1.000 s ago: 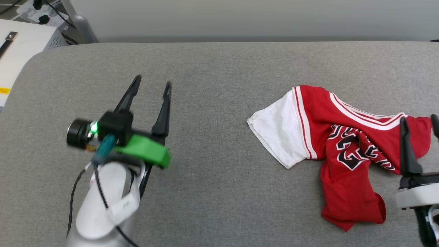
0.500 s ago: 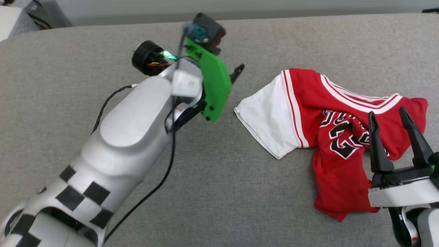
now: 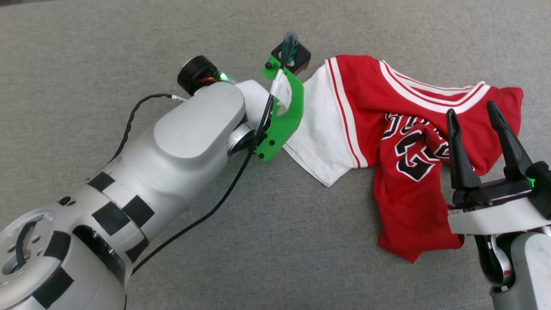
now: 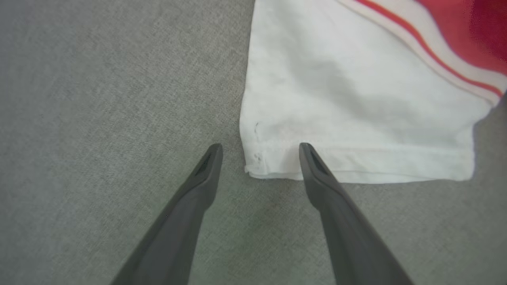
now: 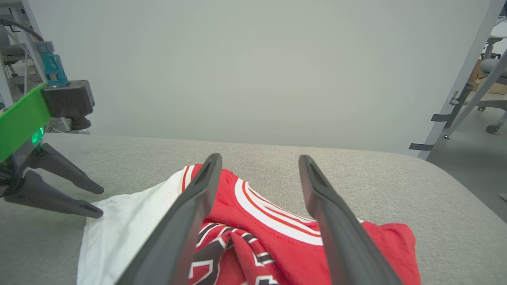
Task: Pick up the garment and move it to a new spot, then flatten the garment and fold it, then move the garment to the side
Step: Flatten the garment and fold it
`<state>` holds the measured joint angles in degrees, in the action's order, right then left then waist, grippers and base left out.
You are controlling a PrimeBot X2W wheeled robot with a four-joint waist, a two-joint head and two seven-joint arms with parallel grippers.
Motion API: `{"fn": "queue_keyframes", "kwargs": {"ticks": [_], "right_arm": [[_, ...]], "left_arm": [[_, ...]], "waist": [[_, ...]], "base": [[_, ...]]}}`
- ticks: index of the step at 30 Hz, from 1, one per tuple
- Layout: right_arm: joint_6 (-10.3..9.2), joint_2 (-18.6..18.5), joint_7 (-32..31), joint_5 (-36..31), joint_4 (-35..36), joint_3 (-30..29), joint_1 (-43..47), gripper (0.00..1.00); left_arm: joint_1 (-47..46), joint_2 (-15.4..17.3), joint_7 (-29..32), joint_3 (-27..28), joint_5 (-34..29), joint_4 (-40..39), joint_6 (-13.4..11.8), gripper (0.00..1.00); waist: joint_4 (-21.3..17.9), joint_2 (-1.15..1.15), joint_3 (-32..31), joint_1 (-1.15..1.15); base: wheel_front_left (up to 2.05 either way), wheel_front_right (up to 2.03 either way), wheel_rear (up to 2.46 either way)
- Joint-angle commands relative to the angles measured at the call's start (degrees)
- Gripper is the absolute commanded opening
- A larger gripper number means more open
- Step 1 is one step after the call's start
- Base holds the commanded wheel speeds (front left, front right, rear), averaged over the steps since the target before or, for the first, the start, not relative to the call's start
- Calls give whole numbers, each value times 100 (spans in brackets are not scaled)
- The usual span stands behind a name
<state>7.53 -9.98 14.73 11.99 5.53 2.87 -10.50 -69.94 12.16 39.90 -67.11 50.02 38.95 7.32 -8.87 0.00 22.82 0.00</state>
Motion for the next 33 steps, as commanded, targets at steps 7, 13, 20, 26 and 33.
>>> {"fn": "queue_keyframes", "kwargs": {"ticks": [7, 13, 20, 26, 33], "right_arm": [[-4, 56, 27, -54, -65, -1, -207, 100], [-4, 32, 27, -96, -116, -81, -153, 100], [-4, -65, 27, -165, -179, -255, 163, 100], [-4, -115, 27, -183, -193, -379, 441, 100], [-4, -159, 27, -178, -236, -390, 529, 100]], "left_arm": [[206, -12, -74, -505, 141, 484, 16, 100], [360, 23, -356, -607, 151, 89, 16, 0], [304, 632, -1380, -572, 615, -653, 16, 0], [353, 1541, -1685, -328, 1062, -1023, 16, 0], [616, 2409, -1695, -162, 1278, -961, -91, 0]], "waist": [[-275, 0, 383, 0], [-77, 0, 235, 0], [307, 0, -301, 0], [629, 0, -582, 0], [765, 0, -684, 0]], "base": [[0, 0, 0], [0, 0, 0], [0, 0, 0], [0, 0, 0], [0, 0, 0]]}}
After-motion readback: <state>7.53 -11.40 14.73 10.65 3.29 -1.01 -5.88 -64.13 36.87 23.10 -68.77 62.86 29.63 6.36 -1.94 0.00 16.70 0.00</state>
